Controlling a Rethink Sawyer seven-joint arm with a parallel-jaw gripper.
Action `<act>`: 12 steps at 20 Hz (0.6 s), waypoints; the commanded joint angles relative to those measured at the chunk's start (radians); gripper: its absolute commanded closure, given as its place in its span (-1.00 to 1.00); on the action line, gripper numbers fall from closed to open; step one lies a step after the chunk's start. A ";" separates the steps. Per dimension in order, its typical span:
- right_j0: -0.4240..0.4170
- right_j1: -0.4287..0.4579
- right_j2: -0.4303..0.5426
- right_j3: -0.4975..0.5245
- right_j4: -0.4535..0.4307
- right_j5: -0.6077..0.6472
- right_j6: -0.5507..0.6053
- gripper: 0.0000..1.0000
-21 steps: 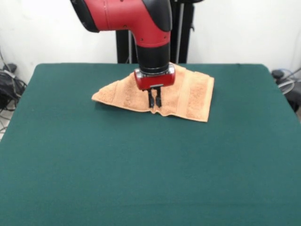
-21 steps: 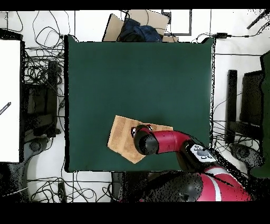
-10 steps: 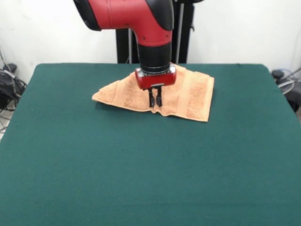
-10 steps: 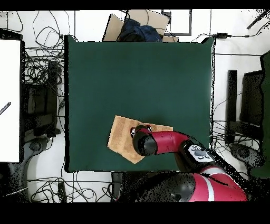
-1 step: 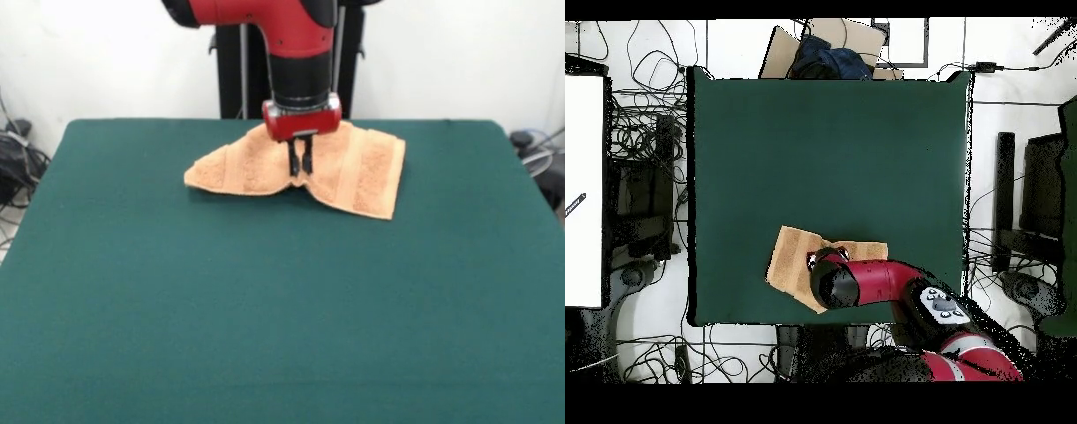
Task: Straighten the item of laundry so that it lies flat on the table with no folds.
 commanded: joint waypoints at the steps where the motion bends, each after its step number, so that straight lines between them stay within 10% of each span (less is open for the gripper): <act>1: 0.032 -0.044 0.087 0.060 0.063 0.079 0.143 1.00; 12: 0.001 -0.038 0.149 0.048 0.069 0.059 0.106 1.00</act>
